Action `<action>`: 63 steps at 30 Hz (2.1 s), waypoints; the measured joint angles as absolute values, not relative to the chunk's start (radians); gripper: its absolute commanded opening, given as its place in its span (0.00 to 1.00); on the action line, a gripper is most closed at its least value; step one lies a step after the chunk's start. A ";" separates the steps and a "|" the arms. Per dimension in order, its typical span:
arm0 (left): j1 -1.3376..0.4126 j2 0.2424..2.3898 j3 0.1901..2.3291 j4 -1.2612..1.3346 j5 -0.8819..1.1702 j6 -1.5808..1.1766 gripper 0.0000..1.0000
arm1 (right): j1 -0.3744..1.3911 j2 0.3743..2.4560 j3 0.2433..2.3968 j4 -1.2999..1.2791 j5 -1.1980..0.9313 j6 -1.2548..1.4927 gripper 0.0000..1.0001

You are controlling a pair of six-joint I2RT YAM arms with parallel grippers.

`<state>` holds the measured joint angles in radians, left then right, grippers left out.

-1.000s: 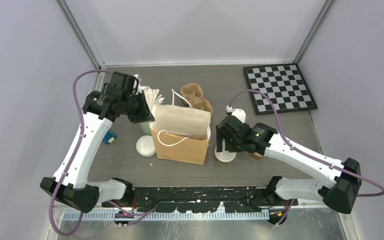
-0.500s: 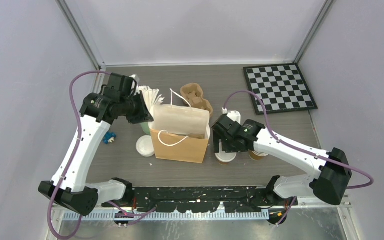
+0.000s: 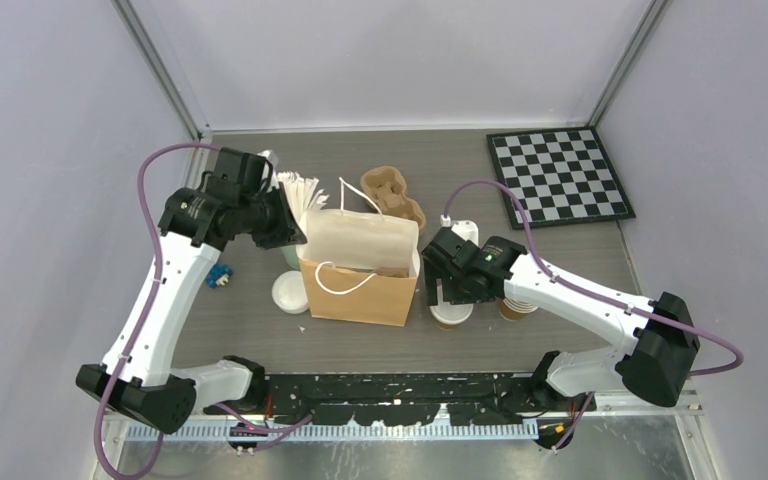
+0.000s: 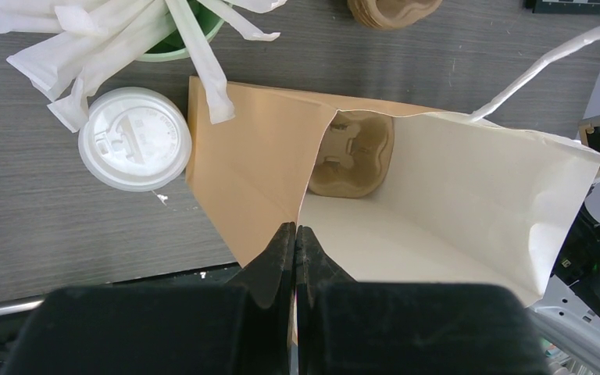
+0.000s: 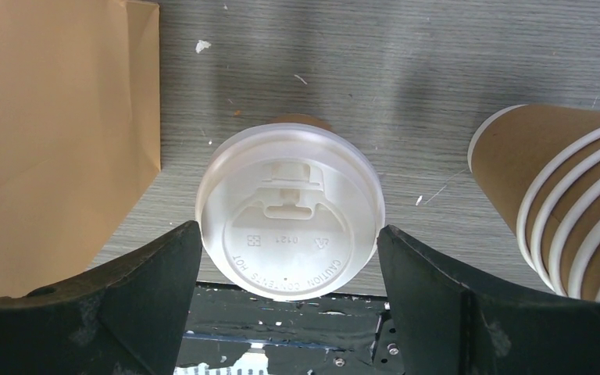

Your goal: Pack the takeout coffee

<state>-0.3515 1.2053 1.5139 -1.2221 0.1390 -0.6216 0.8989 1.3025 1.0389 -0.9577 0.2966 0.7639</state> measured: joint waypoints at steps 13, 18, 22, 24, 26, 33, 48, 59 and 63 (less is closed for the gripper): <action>-0.352 1.203 1.501 -1.216 0.140 -0.625 0.00 | 0.899 1.303 1.039 -0.966 0.297 0.758 0.85; -0.352 1.200 1.498 -1.216 0.141 -0.625 0.00 | 0.899 1.311 1.034 -0.965 0.297 0.758 0.83; -0.352 1.192 1.495 -1.214 0.142 -0.627 0.00 | 0.899 1.311 1.034 -0.965 0.301 0.757 0.81; -0.352 1.190 1.495 -1.214 0.142 -0.628 0.00 | 0.899 1.311 1.034 -0.965 0.305 0.758 0.80; -0.352 1.190 1.495 -1.213 0.142 -0.628 0.00 | 0.899 1.308 1.032 -0.964 0.307 0.759 0.80; -0.352 1.187 1.495 -1.213 0.142 -0.628 0.00 | 0.886 1.259 0.994 -0.968 0.325 0.775 0.82; -0.352 1.181 1.488 -1.205 0.143 -0.646 0.00 | 0.873 1.230 0.978 -0.989 0.347 0.781 0.88; -0.352 1.177 1.482 -1.201 0.145 -0.647 0.00 | 0.873 1.240 0.978 -0.973 0.338 0.773 0.88; -0.352 1.177 1.482 -1.201 0.147 -0.647 0.00 | 0.873 1.240 0.981 -0.975 0.338 0.772 0.88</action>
<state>-0.3515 1.1774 1.4822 -1.2011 0.1474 -0.6472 0.8730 1.2400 0.9813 -0.9752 0.3382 0.7723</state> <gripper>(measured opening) 0.009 0.881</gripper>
